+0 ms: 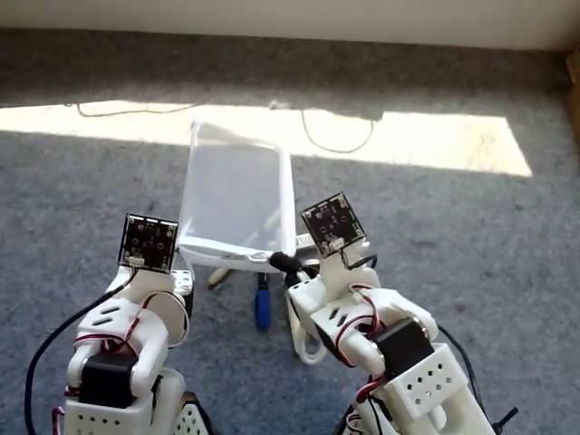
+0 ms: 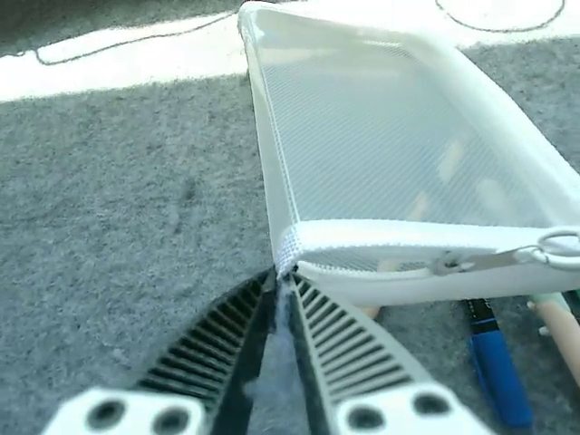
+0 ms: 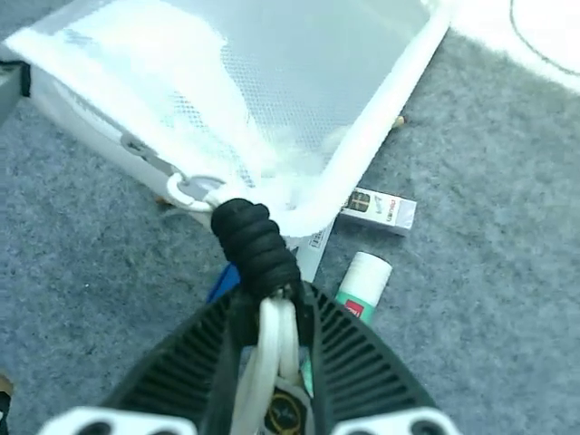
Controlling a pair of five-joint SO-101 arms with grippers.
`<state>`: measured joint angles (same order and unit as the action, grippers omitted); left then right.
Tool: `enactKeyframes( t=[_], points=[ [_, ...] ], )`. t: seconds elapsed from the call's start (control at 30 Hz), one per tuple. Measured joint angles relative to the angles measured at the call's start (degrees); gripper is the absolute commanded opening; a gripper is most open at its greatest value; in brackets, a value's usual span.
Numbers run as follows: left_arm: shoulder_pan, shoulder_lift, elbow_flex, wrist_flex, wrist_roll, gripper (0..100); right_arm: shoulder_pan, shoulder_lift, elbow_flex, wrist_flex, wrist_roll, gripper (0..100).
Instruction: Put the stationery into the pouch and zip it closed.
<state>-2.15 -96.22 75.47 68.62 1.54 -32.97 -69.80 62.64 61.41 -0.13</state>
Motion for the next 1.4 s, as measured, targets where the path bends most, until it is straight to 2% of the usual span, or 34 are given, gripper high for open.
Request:
enactKeyframes(
  t=[0.57, 0.73, 1.17, 1.4],
  points=[
    [-1.1, 0.2, 0.0, 0.0, 0.0, 1, 6.4, 0.0, 0.0, 1.4, 2.8, 0.5],
    [-1.1, 0.2, 0.0, 0.0, 0.1, 1, 8.1, 0.0, -3.3, 4.9, 4.7, 0.5],
    [-1.1, -0.4, 0.0, 0.0, 0.1, 1, 14.6, 0.0, -5.3, 6.8, 4.7, 0.5],
    [-1.5, -0.4, 0.0, 0.0, 0.1, 1, 15.3, 0.0, -5.3, 6.8, 4.7, 0.5]
  ],
)
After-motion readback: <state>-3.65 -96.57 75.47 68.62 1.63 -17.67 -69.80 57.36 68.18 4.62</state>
